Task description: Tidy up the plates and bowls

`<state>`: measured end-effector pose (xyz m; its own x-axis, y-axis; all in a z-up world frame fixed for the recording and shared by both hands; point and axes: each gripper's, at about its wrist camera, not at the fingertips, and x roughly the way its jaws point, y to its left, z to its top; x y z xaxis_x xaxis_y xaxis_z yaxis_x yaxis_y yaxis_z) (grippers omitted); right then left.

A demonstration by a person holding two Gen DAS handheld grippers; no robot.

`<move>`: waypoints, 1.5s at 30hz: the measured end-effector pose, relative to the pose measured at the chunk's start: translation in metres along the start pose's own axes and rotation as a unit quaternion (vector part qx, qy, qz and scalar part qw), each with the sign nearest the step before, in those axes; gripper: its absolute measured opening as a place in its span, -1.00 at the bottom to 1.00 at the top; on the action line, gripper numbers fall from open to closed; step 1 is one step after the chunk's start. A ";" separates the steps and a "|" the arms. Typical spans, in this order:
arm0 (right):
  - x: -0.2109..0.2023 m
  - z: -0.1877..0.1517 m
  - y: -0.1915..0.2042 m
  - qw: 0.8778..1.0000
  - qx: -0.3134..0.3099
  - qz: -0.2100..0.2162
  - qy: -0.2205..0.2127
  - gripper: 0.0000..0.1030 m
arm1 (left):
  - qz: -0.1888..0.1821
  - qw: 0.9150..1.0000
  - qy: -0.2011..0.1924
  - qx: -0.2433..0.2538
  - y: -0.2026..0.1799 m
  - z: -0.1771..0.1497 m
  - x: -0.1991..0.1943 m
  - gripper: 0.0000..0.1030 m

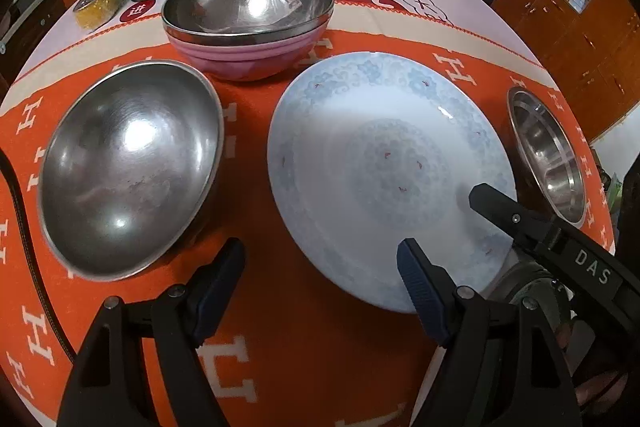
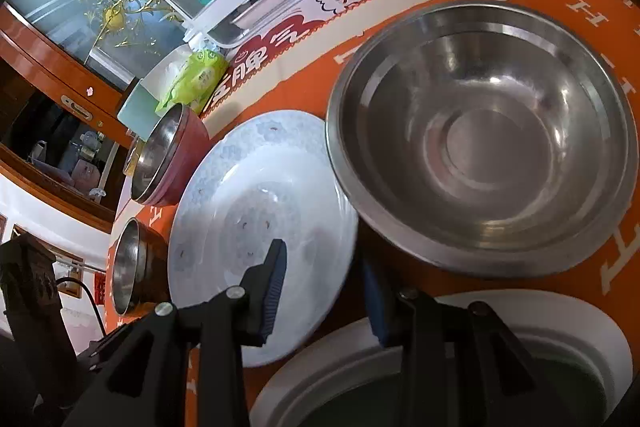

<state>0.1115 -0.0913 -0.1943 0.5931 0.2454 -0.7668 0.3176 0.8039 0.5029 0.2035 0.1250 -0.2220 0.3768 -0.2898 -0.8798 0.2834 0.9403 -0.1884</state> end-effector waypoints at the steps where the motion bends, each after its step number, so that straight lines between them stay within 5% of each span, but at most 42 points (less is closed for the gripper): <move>1: 0.000 -0.001 0.000 1.000 0.001 0.000 -0.007 -0.29 | 0.000 1.000 0.001 0.000 0.000 0.000 0.002 0.48; 13: -0.001 -0.003 -0.008 0.999 0.014 -0.026 -0.034 -0.73 | 0.010 1.000 -0.025 0.015 -0.002 0.003 0.008 0.20; 20: 0.000 -0.002 -0.008 0.999 0.015 -0.021 -0.031 -0.79 | -0.004 0.999 -0.035 0.024 -0.002 0.001 0.005 -0.33; 45: -0.009 -0.005 0.000 1.000 -0.001 -0.005 -0.005 -0.78 | 0.014 0.997 -0.038 0.067 -0.006 -0.001 -0.021 -0.35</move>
<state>0.1030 -0.0906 -0.1891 0.5978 0.2315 -0.7675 0.3215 0.8078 0.4940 0.1934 0.1252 -0.2029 0.4497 -0.2818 -0.8475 0.3861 0.9170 -0.1001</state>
